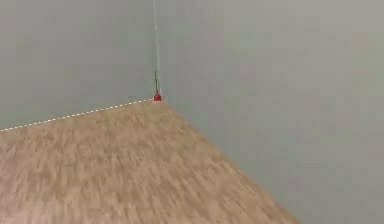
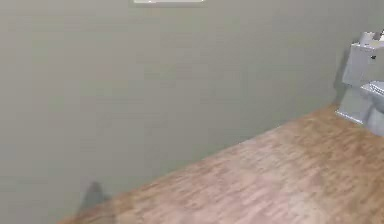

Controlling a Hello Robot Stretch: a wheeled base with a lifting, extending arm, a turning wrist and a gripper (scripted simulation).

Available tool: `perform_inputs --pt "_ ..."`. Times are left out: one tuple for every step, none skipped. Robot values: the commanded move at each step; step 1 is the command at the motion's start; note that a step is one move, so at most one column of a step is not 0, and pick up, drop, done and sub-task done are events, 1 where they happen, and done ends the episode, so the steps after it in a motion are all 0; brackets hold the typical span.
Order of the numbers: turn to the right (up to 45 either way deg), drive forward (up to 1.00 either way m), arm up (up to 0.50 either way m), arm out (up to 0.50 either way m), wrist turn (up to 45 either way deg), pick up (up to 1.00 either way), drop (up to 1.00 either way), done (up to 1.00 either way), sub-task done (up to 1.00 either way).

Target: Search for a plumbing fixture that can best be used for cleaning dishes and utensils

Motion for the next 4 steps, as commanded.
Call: perform_inputs --pt "-45.0 0.0 0.0 0.0 0.0 0.0 0.0 0.0 0.0" --pt "-33.0 0.0 0.0 0.0 0.0 0.0 0.0 0.0 0.0" --pt "0.0 1.0 0.0 0.0 0.0 0.0 0.0 0.0 0.0" --pt "-3.0 0.0 0.0 0.0 0.0 0.0 0.0 0.0 0.0"
